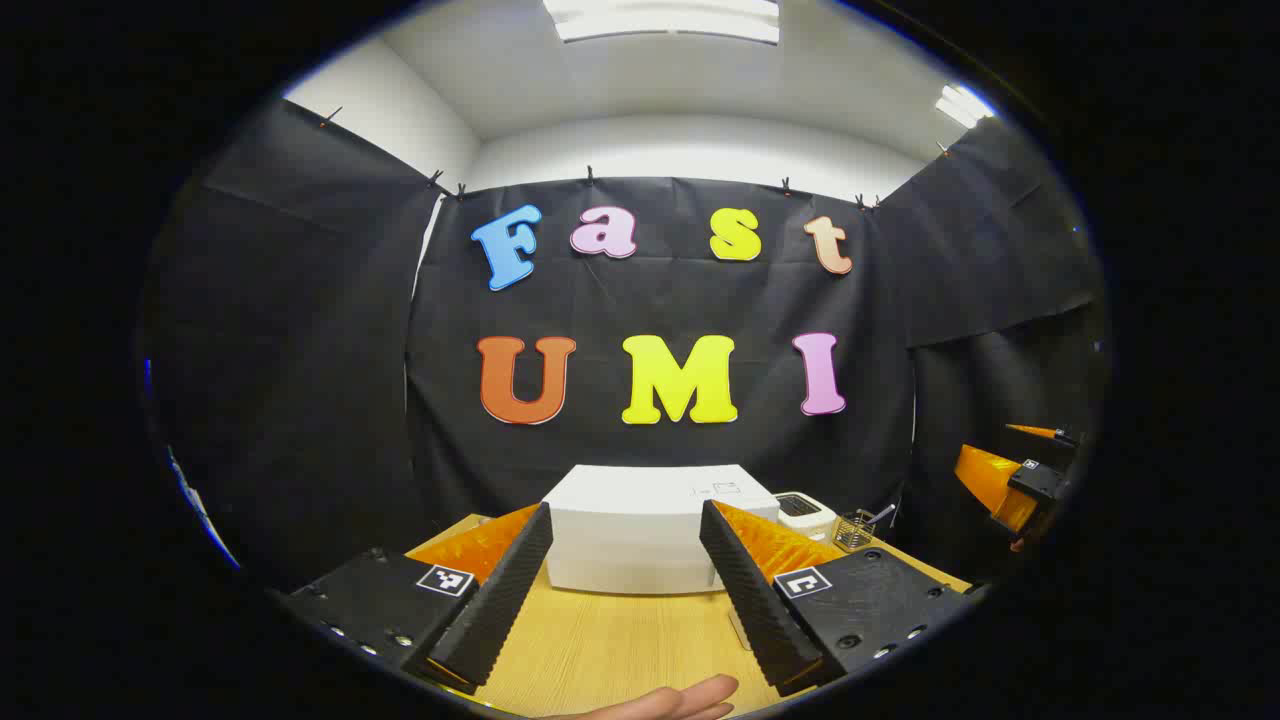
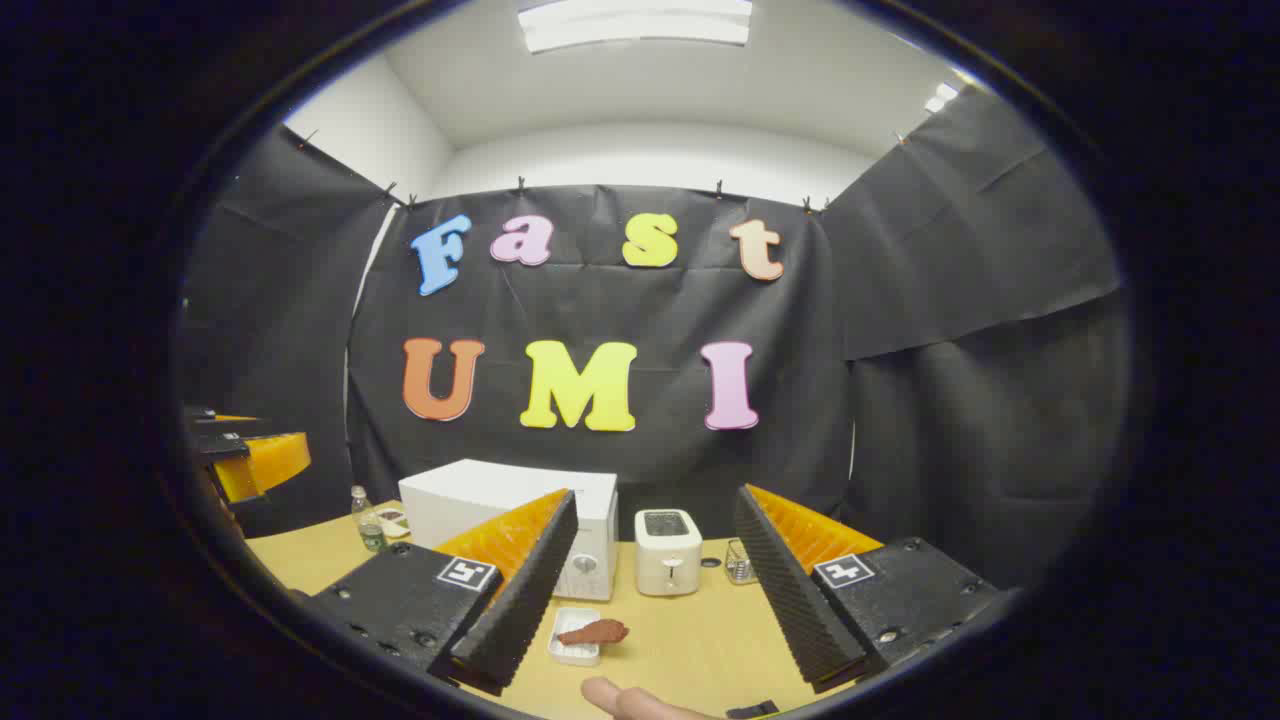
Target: Open the microwave oven with the left hand, put the food in, and close the microwave oven.
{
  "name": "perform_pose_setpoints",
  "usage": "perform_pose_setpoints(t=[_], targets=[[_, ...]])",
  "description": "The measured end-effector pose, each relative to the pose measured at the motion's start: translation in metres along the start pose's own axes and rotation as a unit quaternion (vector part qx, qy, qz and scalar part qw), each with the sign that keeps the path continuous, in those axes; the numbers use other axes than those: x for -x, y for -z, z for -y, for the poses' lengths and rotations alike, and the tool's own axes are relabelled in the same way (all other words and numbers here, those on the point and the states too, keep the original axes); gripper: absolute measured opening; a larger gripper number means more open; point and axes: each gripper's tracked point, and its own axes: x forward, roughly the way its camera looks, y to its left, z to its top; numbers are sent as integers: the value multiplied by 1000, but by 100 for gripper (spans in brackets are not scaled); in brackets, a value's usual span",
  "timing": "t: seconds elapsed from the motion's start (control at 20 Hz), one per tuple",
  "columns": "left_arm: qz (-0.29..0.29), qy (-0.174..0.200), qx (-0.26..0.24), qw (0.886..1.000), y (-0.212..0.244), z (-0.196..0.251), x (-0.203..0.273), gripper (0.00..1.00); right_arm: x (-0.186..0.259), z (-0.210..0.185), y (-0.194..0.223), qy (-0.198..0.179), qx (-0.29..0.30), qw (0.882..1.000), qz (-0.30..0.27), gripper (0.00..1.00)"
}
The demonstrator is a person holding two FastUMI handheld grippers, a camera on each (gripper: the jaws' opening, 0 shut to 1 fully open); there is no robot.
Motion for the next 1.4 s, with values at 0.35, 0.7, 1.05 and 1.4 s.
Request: perform_pose_setpoints(t=[0.35, 0.7, 1.05, 1.4], targets=[[-5, 8, 4, 1000, 3, 6, -1, 93, 4, 17, 0, 9, -2, 1000, -5, 100], [-12, 4, 3, 1000, 11, 7, -7, 93, 3, 34, -1, 21, -8, 1000, -3, 100], [-17, 1, 10, 1000, 25, 11, -29, 93, 1, 40, 4, 19, -12, 1000, -5, 90], [-50, 17, 33, 998, 78, 40, -105, 93, 0, 54, 14, 19, -16, 1000, -7, 90]])
